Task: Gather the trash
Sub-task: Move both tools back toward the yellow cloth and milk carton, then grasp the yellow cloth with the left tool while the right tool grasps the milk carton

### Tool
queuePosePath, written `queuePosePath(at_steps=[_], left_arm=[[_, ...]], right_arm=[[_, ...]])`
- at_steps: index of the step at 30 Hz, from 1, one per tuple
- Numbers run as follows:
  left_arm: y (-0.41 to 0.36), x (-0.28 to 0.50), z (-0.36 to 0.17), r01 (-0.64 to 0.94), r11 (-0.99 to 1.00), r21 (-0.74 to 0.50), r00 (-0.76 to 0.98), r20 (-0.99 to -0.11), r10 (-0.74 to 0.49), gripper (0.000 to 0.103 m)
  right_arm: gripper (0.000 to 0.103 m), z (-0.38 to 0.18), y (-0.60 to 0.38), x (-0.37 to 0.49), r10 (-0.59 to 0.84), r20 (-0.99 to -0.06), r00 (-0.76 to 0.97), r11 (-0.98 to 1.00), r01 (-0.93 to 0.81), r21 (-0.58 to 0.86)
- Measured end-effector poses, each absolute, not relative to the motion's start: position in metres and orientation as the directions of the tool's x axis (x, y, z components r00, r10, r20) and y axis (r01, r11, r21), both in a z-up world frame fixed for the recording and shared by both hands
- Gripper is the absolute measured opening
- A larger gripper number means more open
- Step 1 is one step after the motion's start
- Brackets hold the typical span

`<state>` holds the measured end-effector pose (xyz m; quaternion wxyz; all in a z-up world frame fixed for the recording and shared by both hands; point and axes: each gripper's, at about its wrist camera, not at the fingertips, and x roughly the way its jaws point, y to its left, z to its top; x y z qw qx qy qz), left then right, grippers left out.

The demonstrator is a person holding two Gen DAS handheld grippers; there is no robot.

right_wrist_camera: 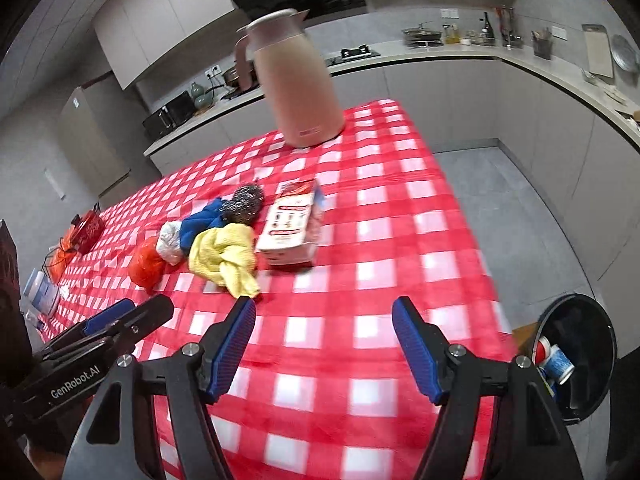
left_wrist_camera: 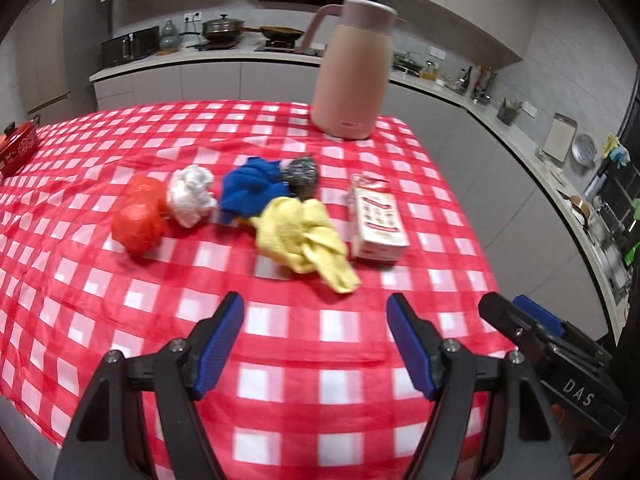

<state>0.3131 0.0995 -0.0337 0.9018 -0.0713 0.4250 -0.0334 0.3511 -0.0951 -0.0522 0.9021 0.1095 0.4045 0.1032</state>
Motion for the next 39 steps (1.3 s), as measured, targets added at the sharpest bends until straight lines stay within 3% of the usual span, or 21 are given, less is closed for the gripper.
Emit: queuePosePath(at_steps=[36, 39], left_arm=[[0.111, 0.408, -0.088, 0.008, 0.991, -0.137, 0.584, -0.804, -0.115, 0.075], [0.113, 0.408, -0.087, 0.017, 0.989, -0.145, 0.594, -0.795, -0.127, 0.068]], right_arm=[[0.073, -0.091, -0.053, 0.477, 0.273, -0.757, 0.594, 0.958, -0.097, 0.270], [0.073, -0.095, -0.045, 0.487, 0.276, -0.762, 0.586, 0.958, -0.106, 0.265]])
